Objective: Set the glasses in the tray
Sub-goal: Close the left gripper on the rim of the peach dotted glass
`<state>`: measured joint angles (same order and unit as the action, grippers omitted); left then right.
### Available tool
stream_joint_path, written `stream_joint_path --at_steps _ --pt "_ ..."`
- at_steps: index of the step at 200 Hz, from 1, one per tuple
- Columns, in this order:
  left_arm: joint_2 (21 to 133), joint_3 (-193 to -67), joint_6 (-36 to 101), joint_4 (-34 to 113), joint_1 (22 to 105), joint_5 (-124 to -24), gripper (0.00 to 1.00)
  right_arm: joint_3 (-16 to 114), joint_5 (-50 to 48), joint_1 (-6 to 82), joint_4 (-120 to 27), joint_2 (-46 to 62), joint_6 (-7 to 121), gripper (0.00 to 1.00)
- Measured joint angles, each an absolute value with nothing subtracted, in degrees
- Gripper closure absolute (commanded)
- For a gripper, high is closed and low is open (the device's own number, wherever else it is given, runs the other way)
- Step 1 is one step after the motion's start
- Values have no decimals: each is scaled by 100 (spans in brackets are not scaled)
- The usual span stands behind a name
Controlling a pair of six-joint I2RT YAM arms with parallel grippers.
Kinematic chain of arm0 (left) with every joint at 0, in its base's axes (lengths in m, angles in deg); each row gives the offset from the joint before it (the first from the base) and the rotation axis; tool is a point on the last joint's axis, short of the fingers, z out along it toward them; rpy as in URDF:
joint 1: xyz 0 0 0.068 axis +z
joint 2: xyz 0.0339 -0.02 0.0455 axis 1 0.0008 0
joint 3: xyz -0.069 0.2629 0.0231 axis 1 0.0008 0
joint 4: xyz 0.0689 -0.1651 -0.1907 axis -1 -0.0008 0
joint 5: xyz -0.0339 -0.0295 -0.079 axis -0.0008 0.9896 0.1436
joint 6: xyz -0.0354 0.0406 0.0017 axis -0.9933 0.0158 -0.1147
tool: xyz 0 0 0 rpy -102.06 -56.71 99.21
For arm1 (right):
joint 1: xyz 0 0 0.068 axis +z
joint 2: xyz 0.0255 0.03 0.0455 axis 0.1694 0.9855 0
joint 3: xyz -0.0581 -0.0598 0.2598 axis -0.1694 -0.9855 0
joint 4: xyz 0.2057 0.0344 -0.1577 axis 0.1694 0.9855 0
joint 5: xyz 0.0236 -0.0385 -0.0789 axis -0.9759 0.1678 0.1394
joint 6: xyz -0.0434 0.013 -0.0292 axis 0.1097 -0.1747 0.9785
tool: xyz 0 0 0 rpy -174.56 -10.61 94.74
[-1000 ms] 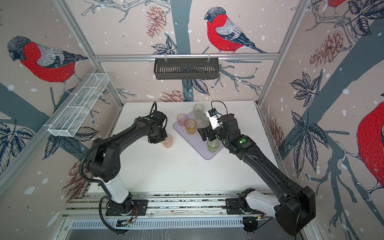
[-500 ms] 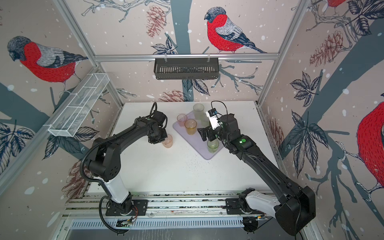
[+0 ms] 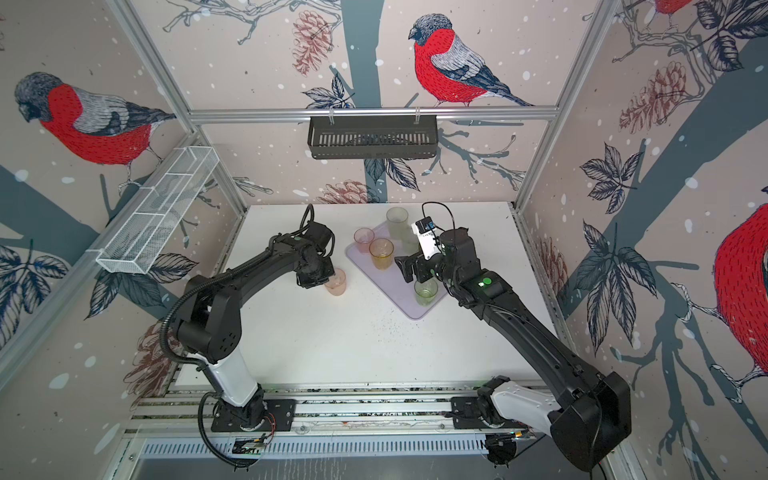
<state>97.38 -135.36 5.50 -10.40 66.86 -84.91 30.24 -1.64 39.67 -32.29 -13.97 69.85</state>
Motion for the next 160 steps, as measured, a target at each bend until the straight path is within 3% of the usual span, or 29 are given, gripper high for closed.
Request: stream_joint_path --at_steps 160 --pt "9723 -13656 591 -1195 6599 -8591 96 3004 -162 3969 -3231 -1419 6985 0"
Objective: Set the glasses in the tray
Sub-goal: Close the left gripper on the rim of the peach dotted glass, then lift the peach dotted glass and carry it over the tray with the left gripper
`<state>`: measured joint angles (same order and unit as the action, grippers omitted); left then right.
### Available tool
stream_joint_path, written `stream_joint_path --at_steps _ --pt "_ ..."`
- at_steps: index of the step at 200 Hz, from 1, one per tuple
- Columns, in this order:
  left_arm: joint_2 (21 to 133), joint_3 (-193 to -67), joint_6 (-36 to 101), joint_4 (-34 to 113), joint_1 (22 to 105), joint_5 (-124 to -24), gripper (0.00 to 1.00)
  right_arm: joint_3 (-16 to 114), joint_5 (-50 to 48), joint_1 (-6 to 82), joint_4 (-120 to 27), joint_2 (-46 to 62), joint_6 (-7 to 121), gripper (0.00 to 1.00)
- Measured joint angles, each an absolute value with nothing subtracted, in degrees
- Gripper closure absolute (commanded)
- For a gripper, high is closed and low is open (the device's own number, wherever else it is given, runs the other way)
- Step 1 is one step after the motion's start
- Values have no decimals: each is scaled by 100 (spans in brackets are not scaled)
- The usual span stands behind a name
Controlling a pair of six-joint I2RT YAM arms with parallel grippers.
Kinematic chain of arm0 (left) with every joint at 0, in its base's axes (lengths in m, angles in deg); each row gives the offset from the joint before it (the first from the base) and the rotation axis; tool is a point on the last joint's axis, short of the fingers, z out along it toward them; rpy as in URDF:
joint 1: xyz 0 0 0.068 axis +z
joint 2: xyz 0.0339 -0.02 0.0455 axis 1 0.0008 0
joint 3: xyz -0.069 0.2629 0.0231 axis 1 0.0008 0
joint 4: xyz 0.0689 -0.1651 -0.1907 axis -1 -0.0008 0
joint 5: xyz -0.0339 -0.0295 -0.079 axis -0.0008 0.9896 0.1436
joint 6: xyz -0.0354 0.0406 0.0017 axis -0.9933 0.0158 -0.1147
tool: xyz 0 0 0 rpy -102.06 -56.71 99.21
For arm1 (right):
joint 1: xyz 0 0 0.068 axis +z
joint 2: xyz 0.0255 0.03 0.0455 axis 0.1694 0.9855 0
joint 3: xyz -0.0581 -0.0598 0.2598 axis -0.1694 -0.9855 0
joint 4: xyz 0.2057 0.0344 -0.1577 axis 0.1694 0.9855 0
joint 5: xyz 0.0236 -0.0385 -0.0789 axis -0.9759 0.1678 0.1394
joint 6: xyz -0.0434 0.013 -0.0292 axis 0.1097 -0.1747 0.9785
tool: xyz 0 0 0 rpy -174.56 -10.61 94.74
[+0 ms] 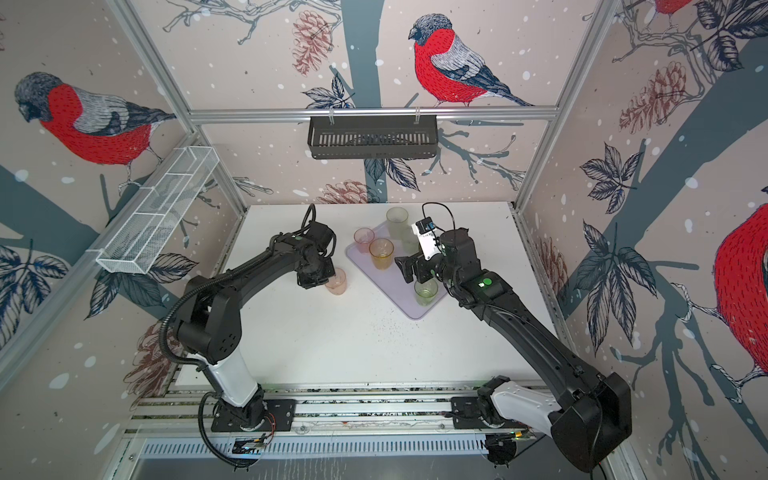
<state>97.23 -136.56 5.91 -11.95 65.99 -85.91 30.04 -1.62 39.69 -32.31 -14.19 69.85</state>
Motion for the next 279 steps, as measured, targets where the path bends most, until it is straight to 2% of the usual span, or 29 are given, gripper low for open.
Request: stream_joint_path --at_steps 101,279 --pt "9845 -14239 582 -1566 6231 -8784 98 3002 -158 3969 -3233 -1419 6985 0" --pt "10695 -15542 222 -1918 5228 -8565 100 3002 4 3851 -3235 -1408 7002 0"
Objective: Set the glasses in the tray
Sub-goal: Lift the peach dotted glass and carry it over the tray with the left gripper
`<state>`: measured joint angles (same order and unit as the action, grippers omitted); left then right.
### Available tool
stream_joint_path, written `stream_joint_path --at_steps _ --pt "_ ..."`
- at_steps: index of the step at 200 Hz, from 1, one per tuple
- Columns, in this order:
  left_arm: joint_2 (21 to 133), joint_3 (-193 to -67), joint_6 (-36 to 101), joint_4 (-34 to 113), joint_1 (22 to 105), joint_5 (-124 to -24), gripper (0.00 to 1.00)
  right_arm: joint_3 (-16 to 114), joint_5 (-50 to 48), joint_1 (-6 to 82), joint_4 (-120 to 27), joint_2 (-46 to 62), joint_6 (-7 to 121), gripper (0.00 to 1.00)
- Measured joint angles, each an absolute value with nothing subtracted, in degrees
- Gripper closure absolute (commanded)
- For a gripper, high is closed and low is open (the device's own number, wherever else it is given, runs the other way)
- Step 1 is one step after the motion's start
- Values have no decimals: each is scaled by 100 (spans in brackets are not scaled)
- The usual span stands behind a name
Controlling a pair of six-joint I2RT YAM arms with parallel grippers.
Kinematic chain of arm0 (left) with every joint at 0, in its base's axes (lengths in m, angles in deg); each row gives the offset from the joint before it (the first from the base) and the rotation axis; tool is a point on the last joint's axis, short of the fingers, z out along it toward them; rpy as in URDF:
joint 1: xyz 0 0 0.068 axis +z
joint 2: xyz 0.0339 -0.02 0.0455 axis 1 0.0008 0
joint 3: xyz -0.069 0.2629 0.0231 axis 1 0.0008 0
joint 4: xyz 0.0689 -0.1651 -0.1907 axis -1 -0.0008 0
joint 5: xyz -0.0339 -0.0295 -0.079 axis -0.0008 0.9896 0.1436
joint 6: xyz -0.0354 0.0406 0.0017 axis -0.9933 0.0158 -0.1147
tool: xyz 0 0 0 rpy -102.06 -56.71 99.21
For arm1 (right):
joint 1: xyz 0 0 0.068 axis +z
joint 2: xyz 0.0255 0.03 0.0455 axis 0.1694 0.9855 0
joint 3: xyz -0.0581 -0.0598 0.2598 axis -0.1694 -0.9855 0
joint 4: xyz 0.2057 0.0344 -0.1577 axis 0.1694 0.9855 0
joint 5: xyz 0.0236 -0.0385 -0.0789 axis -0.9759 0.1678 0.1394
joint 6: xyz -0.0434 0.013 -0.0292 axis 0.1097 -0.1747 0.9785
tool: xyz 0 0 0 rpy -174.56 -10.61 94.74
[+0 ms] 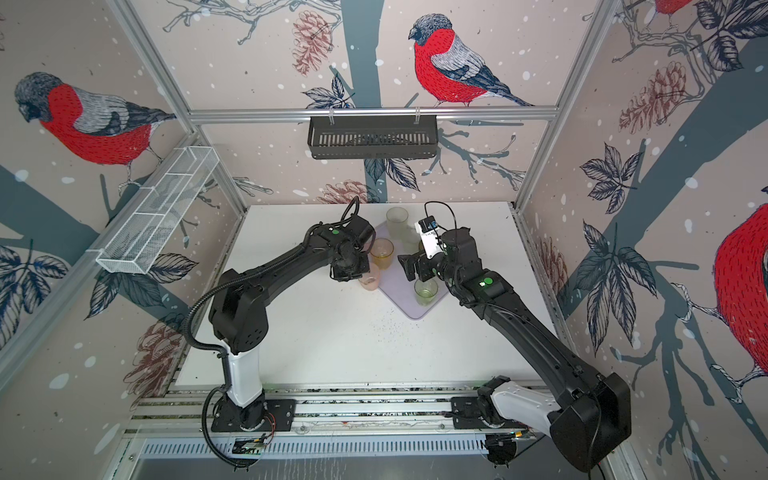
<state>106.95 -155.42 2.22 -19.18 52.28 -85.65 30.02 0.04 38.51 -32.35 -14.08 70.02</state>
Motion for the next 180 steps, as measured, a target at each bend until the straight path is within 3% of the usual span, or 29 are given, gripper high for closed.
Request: stream_joint_path --at_steps 180 --pt "11574 -16867 143 -2076 4841 -8346 100 2949 140 3774 -3231 -1556 7002 0"
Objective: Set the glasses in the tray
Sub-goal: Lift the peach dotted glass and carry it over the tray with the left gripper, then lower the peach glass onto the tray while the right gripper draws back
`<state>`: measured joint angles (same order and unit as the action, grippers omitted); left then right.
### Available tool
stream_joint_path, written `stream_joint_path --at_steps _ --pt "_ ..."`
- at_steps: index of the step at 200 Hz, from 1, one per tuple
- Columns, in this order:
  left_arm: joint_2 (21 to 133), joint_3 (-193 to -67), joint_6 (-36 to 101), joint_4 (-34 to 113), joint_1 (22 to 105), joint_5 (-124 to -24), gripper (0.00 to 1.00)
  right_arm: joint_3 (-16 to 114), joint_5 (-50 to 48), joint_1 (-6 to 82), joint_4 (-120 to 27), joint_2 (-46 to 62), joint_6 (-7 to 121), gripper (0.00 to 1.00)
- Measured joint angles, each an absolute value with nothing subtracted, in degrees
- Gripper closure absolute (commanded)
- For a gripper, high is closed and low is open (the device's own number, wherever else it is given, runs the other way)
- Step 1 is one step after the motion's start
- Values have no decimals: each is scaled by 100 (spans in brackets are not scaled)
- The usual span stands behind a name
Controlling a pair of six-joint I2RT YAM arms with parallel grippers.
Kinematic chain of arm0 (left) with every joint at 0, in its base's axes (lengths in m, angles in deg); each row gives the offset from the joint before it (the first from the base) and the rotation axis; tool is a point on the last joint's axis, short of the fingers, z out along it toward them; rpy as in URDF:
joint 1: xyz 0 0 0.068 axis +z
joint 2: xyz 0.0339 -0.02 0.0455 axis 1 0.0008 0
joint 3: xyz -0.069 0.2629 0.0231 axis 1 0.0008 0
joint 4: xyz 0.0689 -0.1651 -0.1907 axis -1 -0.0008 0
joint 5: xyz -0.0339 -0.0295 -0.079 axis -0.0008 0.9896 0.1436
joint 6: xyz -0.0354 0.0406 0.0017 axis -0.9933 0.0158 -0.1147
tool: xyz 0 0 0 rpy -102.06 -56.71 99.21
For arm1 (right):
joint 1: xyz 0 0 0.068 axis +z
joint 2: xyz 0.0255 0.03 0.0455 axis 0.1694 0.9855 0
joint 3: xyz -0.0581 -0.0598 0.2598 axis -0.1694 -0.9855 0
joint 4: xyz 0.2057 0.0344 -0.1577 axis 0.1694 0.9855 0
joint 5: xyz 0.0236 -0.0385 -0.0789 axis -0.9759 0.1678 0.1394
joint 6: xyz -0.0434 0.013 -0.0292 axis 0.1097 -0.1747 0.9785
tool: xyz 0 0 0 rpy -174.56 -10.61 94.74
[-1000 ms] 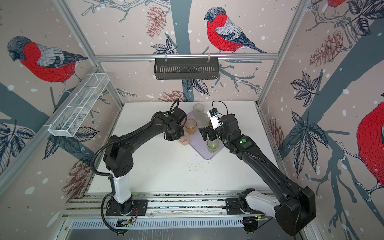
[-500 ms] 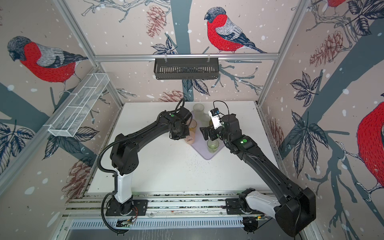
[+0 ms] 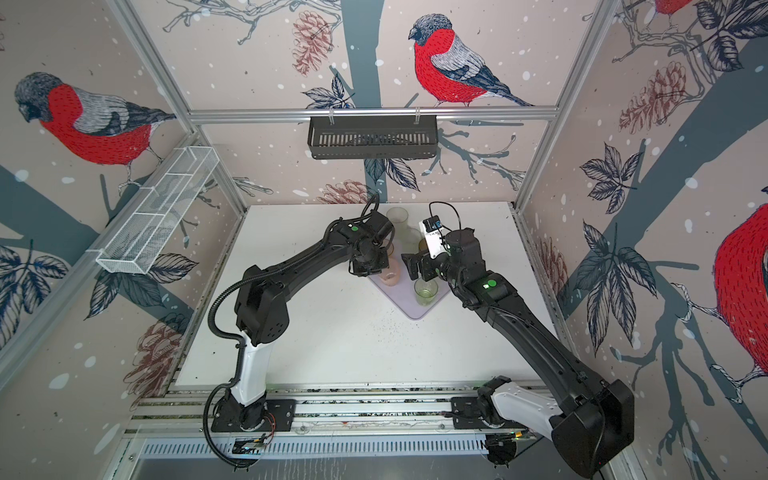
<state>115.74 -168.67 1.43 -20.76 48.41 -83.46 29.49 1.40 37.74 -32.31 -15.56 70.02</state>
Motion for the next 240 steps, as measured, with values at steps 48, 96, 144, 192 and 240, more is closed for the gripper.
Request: stream_joint_path --at_steps 48,96,144,192,240 --pt "11764 -17120 145 -2126 4800 -8340 100 2936 183 3744 -3231 -1563 7002 1" --pt "11921 -17319 141 -2170 4695 -8333 100 2930 439 3619 -3222 -1617 6978 0" --pt "12155 -17638 139 -2183 4671 -8311 100 2858 577 3438 -3209 -1696 6849 0" --pt "12232 -17726 143 -2200 4667 -8314 100 2836 747 3296 -3205 -1735 6801 0" --pt "12334 -17747 145 -2218 4660 -8318 100 2823 856 3263 -3185 -1766 6698 0"
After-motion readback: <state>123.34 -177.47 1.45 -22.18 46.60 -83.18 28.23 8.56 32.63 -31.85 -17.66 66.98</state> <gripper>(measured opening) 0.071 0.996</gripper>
